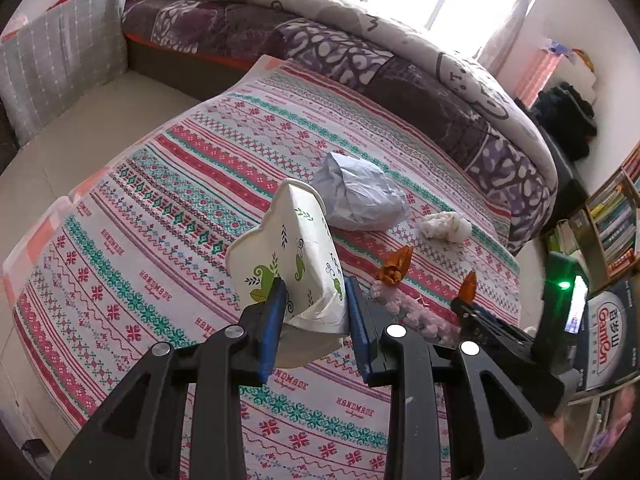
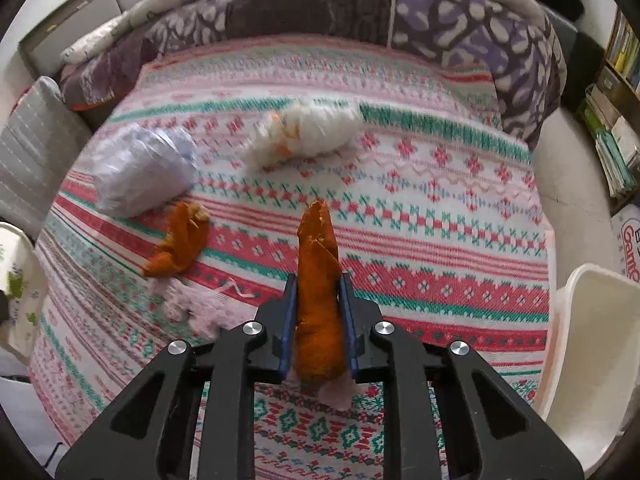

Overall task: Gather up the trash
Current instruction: 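Carry the paper cup and orange peel over the white bin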

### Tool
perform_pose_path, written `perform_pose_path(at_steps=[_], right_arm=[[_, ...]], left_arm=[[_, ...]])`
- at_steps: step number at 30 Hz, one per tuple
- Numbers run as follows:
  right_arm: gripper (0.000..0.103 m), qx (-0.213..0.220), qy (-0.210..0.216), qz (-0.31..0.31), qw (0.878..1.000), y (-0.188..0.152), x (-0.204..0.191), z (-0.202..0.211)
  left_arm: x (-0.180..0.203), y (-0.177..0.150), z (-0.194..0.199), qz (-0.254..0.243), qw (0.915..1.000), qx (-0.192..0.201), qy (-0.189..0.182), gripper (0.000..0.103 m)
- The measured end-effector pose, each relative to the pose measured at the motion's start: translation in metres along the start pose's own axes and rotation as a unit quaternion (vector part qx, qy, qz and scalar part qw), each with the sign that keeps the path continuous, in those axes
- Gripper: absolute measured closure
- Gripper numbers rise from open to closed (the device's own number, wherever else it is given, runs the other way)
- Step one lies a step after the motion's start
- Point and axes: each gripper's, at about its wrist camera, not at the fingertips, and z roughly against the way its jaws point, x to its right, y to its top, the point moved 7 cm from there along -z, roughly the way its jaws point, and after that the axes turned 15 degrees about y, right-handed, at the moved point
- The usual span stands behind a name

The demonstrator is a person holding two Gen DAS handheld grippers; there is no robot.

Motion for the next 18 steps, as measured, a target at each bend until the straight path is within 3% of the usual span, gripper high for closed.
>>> perform_pose_path(at_steps=[10, 18], right_arm=[[0.084, 0.081, 0.057, 0.019, 0.995, 0.024, -0.032, 0.054], [0.084, 0.122, 0.056, 0.045, 0.990, 0.026, -0.048, 0.084]], left_arm=[[0.002, 0.008, 0.012, 0.018, 0.9996, 0.023, -0.001, 0.072], [0.006, 0.017, 0.031, 0.023, 0.9973, 0.068, 0.016, 0.072]])
